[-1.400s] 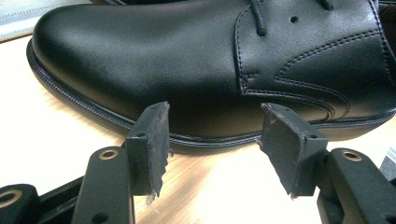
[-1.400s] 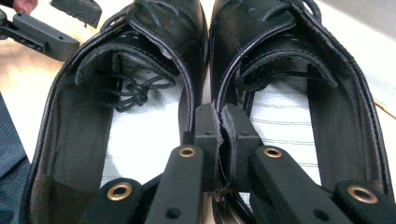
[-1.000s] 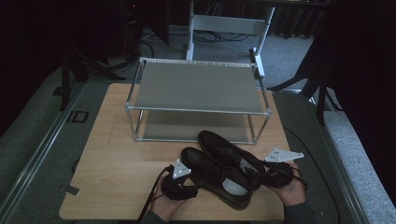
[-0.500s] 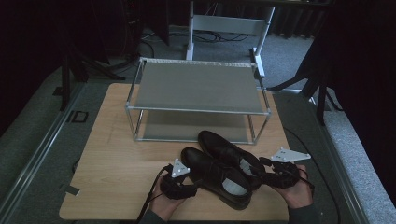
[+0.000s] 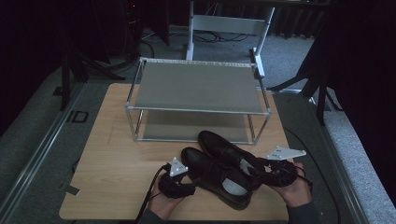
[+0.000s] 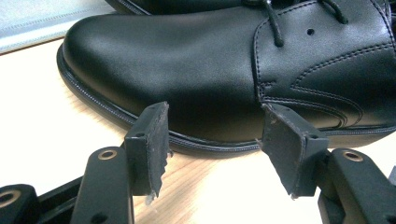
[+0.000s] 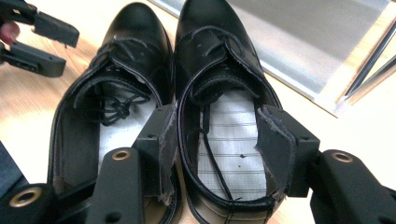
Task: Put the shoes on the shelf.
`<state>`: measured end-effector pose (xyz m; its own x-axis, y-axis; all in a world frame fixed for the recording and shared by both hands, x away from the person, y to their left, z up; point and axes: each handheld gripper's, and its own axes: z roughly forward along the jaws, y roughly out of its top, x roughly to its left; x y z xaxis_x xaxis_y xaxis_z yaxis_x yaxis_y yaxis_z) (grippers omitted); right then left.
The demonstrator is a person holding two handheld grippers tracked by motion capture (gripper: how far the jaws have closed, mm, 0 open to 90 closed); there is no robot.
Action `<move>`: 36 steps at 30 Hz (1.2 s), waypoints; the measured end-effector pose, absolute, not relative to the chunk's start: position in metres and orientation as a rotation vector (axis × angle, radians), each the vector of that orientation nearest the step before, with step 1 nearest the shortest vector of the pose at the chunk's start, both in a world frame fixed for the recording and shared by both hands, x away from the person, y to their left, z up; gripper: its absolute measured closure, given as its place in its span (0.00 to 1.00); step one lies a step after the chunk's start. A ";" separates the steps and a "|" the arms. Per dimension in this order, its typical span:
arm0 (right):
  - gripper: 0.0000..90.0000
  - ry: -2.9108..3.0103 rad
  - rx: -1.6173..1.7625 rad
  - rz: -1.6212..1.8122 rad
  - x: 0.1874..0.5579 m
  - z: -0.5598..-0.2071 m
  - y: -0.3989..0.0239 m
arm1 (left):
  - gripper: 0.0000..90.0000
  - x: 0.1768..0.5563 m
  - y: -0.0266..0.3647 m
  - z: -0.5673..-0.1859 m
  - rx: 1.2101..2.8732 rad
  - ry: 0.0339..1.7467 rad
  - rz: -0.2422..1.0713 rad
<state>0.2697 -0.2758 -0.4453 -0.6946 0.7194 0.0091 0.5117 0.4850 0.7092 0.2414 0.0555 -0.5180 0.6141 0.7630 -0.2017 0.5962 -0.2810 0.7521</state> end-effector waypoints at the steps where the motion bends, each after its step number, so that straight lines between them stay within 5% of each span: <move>1: 0.52 2.457 1.038 1.008 0.270 -0.446 -0.274 | 0.47 0.241 0.056 -0.518 1.991 1.073 0.250; 36: 0.55 2.599 0.995 0.851 0.278 -0.441 -0.259 | 0.46 0.243 0.059 -0.517 1.985 1.089 0.256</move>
